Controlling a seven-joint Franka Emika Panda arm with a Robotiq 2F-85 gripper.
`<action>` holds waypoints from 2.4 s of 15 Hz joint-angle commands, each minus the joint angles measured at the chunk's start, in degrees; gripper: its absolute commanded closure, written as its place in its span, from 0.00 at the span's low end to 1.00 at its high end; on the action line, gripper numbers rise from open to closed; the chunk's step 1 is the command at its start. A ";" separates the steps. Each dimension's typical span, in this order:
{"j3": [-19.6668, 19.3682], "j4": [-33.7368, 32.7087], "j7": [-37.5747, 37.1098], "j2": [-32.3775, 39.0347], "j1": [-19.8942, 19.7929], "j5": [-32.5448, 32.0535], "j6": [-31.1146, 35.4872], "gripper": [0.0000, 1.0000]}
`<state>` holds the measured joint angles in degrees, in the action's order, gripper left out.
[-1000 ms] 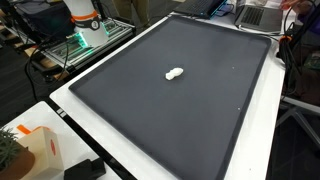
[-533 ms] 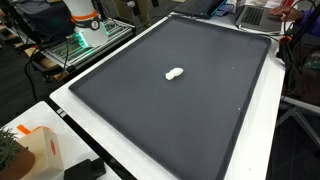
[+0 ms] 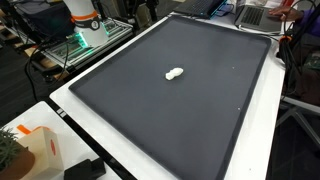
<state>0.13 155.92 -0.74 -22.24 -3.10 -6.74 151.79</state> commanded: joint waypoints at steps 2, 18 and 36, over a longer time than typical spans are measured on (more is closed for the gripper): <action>-4.23 2.75 4.66 5.25 4.13 7.67 13.02 0.00; -18.54 1.32 33.43 15.11 26.86 38.82 27.29 0.00; -24.69 -0.35 33.37 19.45 37.39 46.30 32.58 0.00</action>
<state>-24.56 155.57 32.64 -2.78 34.29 39.56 184.38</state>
